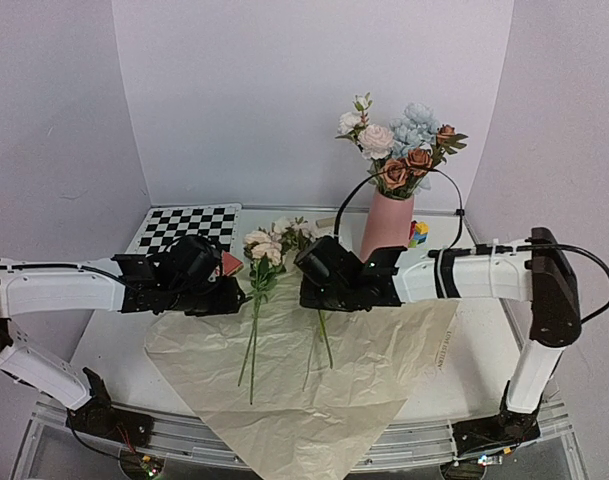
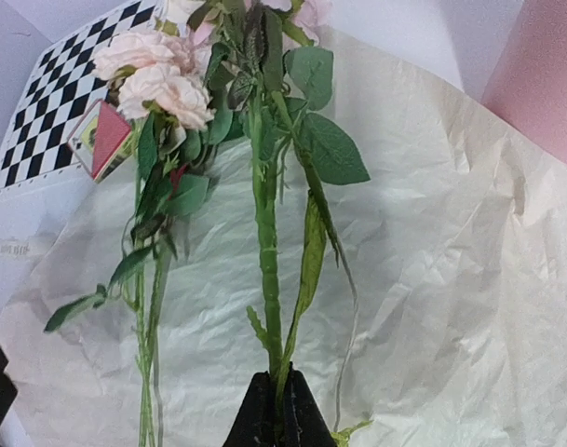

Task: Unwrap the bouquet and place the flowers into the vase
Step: Adjust the fake flower with the wrapping paper.

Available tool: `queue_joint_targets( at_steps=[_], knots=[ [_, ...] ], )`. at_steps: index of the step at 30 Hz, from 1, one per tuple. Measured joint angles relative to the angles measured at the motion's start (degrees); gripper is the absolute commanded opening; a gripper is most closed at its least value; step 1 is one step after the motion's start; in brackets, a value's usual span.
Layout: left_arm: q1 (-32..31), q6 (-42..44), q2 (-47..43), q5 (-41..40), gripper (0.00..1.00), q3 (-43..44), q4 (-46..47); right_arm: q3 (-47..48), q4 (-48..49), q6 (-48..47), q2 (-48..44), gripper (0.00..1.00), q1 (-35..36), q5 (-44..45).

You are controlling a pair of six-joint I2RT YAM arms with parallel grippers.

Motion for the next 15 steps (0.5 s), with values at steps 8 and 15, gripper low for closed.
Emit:
queue_joint_targets(
  at_steps=[8, 15],
  knots=[
    [0.0, -0.1, -3.4, 4.1, 0.53, -2.6, 0.1, -6.3, 1.7, 0.0, -3.4, 0.37, 3.6, -6.3],
    [0.0, -0.5, -4.6, 8.6, 0.53, -3.7, 2.2, -12.7, 16.2, -1.3, -3.7, 0.62, 4.7, -18.4]
  ],
)
